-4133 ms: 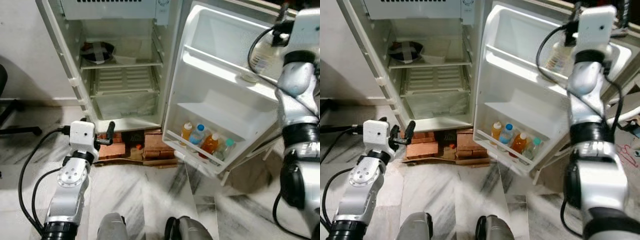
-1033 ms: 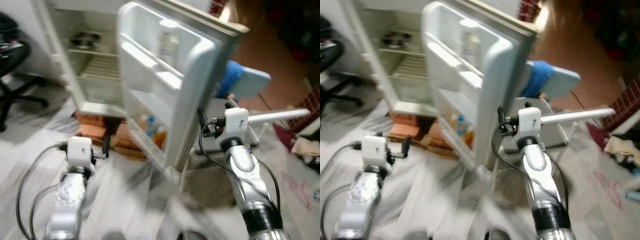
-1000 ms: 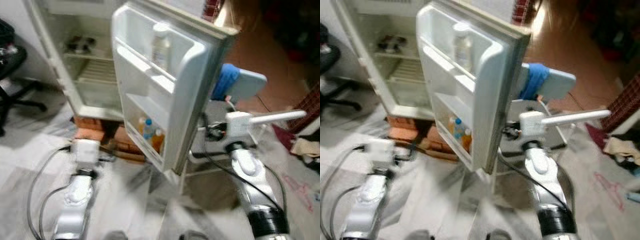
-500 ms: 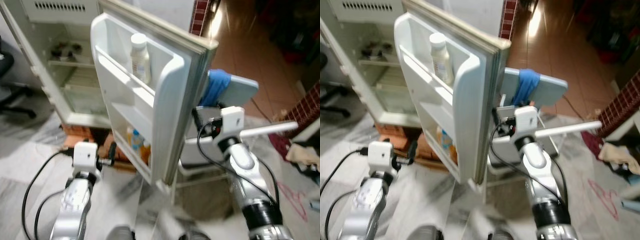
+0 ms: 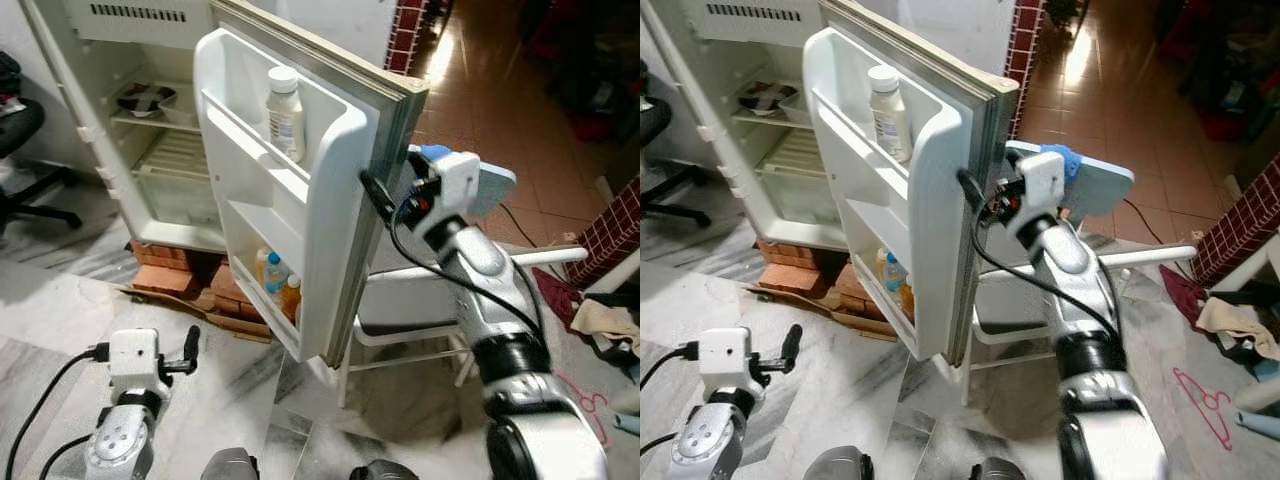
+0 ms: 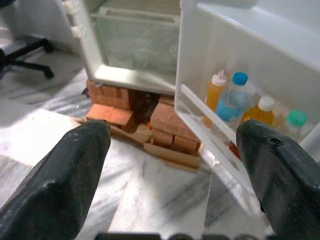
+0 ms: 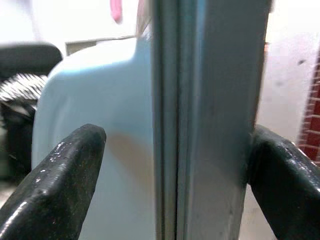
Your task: Restocking fridge
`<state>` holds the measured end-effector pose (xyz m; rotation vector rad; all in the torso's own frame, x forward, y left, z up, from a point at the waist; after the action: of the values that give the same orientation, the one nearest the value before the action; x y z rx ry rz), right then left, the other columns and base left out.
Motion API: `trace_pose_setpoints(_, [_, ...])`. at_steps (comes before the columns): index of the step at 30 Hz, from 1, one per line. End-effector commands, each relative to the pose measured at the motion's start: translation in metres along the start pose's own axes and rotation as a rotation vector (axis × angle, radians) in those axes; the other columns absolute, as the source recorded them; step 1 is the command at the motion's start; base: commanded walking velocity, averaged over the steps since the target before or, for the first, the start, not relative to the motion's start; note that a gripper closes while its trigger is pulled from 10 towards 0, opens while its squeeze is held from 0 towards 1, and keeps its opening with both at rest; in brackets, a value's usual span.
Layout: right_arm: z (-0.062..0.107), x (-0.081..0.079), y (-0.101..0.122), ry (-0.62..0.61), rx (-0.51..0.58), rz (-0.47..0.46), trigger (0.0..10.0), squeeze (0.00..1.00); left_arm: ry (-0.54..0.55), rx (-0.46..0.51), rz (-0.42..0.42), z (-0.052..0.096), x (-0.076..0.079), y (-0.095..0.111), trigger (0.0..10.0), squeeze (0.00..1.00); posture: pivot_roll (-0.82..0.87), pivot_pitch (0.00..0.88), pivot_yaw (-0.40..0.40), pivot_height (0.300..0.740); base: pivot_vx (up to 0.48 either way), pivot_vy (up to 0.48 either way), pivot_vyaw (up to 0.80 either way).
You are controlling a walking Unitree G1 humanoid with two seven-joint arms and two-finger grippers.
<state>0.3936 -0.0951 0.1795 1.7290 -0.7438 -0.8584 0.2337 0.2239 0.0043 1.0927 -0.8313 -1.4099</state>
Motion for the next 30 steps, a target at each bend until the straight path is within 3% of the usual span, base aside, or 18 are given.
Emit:
trace_pose_setpoints(1, [-0.005,-0.047,0.005,0.264,-0.024,-0.16,10.0,0.0,0.0,0.018,-0.006,0.0,0.0,0.007,10.0,0.0,0.19,0.032,-0.057,0.74,0.0,0.0,0.0])
trace_pose_setpoints(3, [0.004,-0.078,0.008,0.448,-0.052,-0.274,10.0,0.0,0.006,0.023,-0.01,0.0,-0.001,0.009,10.0,0.0,0.2,0.033,-0.059,0.74,0.0,0.0,0.0])
trace_pose_setpoints(4, [0.016,-0.092,0.011,0.548,-0.07,-0.31,10.0,0.0,0.01,0.024,-0.009,0.001,-0.003,0.009,10.0,0.0,0.2,0.034,-0.065,0.74,0.0,0.0,0.0])
trace_pose_setpoints(7, [0.052,-0.116,0.014,0.752,-0.132,-0.385,10.0,0.0,0.025,0.02,-0.001,0.004,-0.007,0.007,10.0,0.0,0.2,0.033,-0.067,0.74,0.0,0.0,0.0])
trace_pose_setpoints(9, [0.062,-0.104,0.003,0.706,-0.17,-0.356,10.0,0.0,0.036,0.007,0.018,0.005,-0.009,0.004,10.0,0.0,0.2,0.032,-0.065,0.74,0.0,0.0,0.0])
trace_pose_setpoints(11, [0.063,-0.072,-0.016,0.538,-0.204,-0.309,10.0,0.0,0.035,0.003,0.02,0.005,-0.011,0.003,10.0,0.0,0.2,0.032,-0.06,0.74,0.0,0.0,0.0])
trace_pose_setpoints(13, [0.064,-0.057,-0.024,0.452,-0.223,-0.264,10.0,0.0,0.03,0.002,0.015,0.004,-0.011,0.003,10.0,0.0,0.2,0.031,-0.057,0.74,0.0,0.0,0.0])
trace_pose_setpoints(14, [0.064,-0.057,-0.024,0.452,-0.223,-0.264,10.0,0.0,0.03,0.002,0.015,0.004,-0.011,0.003,10.0,0.0,0.2,0.031,-0.057,0.74,0.0,0.0,0.0])
trace_pose_setpoints(15, [0.066,-0.033,-0.035,0.299,-0.238,-0.224,10.0,0.0,0.024,0.001,0.011,0.004,-0.011,0.003,10.0,0.0,0.19,0.032,-0.052,0.74,0.0,0.0,0.0])
trace_pose_setpoints(16, [0.068,-0.025,-0.038,0.251,-0.237,-0.211,10.0,0.0,0.022,0.001,0.01,0.004,-0.011,0.003,10.0,0.0,0.19,0.032,-0.051,0.74,0.0,0.0,0.0])
trace_pose_setpoints(21, [0.078,0.0,-0.048,0.034,-0.229,-0.166,10.0,0.0,0.031,0.004,0.004,0.004,-0.013,0.005,10.0,0.0,0.19,0.038,-0.053,0.74,0.0,0.049,0.0])
trace_pose_setpoints(26, [0.088,0.011,-0.062,-0.131,-0.216,-0.098,10.0,0.0,0.046,-0.002,0.012,0.002,-0.016,0.006,10.0,0.0,0.18,0.043,-0.056,0.74,0.0,0.456,0.0])
trace_pose_setpoints(27, [0.09,0.018,-0.066,-0.225,-0.207,-0.08,10.0,0.0,0.039,0.016,-0.009,-0.002,-0.016,0.011,10.0,0.0,0.18,0.044,-0.057,0.74,0.0,0.469,0.0])
trace_pose_setpoints(30, [0.091,0.022,-0.066,-0.296,-0.191,-0.05,10.0,0.0,0.022,0.049,-0.041,-0.008,-0.015,0.021,10.0,0.0,0.18,0.046,-0.053,0.74,0.0,0.47,0.0])
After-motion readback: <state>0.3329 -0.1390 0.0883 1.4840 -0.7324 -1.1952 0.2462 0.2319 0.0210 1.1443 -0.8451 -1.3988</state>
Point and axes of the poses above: a point about 5 cm out from each wrist's last joint towards the gripper, its own z axis pointing back from the gripper into the wrist, its own y axis along the axis of the wrist's last joint, x = y × z, the point moved 5 cm from there along -z, pointing out of the wrist towards the gripper, and after that the axes turned 7 degrees about -z, right-handed, at the moved point
